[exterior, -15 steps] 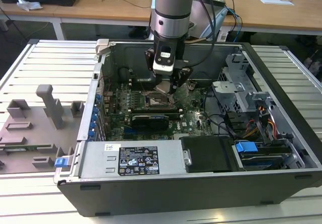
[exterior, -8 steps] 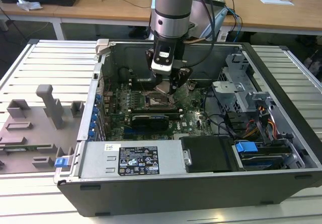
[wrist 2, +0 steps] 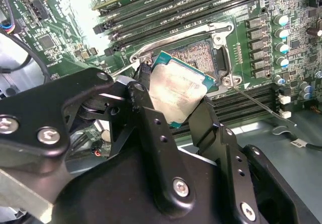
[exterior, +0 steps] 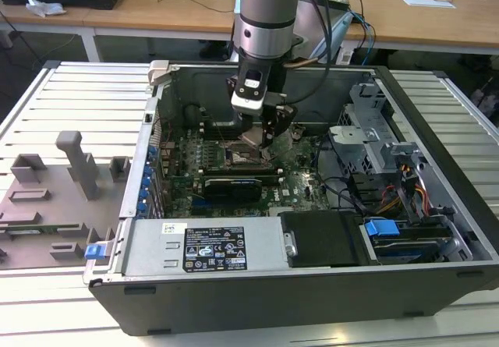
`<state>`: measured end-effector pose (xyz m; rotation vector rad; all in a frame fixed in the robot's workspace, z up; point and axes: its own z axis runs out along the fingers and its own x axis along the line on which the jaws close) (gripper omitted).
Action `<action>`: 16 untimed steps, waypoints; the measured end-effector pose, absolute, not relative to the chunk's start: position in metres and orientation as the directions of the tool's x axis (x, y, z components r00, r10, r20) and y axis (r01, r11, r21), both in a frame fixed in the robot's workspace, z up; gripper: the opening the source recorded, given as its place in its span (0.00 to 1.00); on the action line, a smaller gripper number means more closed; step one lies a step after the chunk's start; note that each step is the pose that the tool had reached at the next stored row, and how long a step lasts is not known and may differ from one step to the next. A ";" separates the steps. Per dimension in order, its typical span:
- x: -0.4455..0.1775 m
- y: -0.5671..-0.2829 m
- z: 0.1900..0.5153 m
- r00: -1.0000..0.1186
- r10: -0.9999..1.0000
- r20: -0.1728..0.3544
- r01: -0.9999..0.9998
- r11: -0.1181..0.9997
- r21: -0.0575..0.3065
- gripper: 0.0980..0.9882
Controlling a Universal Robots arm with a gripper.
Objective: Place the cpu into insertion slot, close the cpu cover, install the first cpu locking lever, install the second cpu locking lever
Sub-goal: 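Place the cpu into insertion slot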
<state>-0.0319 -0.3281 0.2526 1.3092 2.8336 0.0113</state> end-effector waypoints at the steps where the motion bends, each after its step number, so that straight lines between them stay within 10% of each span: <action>1: -0.032 -0.328 0.253 -0.645 0.764 -0.016 0.764 0.646 0.014 0.50; 16: -0.032 -0.328 0.253 -0.572 0.820 -0.027 0.820 0.572 0.006 0.50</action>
